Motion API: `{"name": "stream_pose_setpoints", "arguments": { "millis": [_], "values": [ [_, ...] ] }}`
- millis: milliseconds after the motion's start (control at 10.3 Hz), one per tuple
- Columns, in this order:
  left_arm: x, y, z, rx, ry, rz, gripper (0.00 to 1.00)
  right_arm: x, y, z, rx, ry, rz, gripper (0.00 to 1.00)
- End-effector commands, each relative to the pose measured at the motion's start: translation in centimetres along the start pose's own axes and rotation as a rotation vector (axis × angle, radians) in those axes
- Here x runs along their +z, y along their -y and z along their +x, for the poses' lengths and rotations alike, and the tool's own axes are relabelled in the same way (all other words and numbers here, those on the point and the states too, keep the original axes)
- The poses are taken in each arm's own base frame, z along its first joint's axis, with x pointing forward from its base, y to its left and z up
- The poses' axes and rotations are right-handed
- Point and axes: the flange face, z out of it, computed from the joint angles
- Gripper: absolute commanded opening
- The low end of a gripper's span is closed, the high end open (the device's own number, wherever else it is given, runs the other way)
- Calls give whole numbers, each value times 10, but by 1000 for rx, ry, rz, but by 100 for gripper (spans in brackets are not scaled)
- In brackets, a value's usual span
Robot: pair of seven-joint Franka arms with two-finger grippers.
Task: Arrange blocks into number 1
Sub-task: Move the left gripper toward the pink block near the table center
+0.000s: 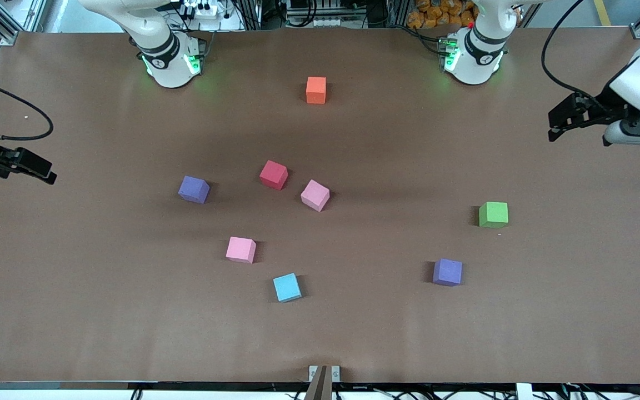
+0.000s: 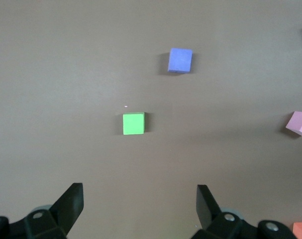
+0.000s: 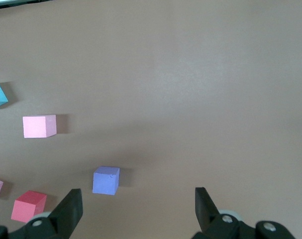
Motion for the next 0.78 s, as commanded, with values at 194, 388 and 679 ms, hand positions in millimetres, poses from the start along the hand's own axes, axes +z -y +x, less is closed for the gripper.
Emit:
{"name": "stream_pose_setpoints", "arguments": {
  "millis": [194,388,679],
  "values": [
    [54,-100,-2,-16,105,-80,100,2,2,3,-11,13,7,100],
    [98,-168,9,-180,146,-96,100,12,5,3,-14,23,7,100],
    [180,-271,26,-475,145,-116,100,44,25,7,-38,8,33,100]
  ]
}}
